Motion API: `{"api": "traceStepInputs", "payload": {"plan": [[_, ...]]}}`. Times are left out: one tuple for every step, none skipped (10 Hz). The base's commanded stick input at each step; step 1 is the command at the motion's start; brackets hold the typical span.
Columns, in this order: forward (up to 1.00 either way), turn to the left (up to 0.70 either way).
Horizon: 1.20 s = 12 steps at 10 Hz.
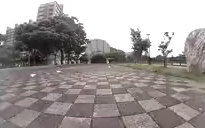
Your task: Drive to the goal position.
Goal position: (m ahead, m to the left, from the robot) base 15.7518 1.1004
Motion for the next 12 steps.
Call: {"api": "traceStepInputs", "payload": {"plan": [[1.0,0.0],[1.0,0.0],[1.0,0.0],[1.0,0.0],[1.0,0.0],[1.0,0.0],[1.0,0.0],[1.0,0.0],[1.0,0.0],[1.0,0.0],[1.0,0.05],[1.0,0.4]]}}
